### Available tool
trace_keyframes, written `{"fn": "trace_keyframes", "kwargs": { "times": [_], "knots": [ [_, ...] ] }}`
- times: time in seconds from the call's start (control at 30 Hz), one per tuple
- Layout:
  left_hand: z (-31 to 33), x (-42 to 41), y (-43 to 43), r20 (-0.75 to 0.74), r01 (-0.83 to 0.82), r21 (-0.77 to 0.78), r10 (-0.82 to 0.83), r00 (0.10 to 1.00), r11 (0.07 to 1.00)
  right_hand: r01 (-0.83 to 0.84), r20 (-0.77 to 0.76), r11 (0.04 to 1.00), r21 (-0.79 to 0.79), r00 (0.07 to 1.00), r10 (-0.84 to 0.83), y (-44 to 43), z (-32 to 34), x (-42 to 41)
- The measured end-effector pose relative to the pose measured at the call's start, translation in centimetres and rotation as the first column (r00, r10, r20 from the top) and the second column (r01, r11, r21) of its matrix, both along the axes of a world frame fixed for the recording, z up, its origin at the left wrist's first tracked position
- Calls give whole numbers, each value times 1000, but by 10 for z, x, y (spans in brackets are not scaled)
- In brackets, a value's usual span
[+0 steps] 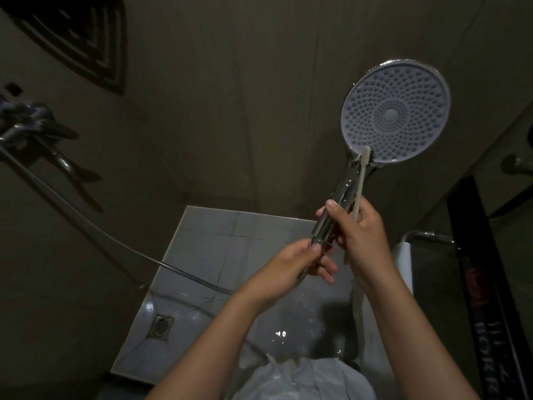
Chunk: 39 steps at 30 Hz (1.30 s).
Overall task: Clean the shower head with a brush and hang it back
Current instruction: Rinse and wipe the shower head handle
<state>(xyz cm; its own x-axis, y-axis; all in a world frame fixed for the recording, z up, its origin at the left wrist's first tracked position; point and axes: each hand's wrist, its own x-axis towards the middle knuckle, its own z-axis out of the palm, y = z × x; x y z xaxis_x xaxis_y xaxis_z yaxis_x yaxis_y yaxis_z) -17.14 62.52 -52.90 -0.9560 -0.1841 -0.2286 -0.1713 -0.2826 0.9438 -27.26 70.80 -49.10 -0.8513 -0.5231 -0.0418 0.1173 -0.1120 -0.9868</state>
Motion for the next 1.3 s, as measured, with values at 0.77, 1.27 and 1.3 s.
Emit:
{"fn": "trace_keyframes", "kwargs": {
  "times": [0.77,1.27,1.3],
  "knots": [
    [-2,-9,0,89,-32,-170,47,995,985,91,-61,984,154,995,-82,0,-15,-4],
    [11,-5,0,-16,106,129,-105,994,986,-105,-14,994,20,994,105,-3,6,-5],
    [10,-7,3,12,76,59,-77,997,995,-82,-25,996,36,996,83,-3,3,-5]
  ]
}}
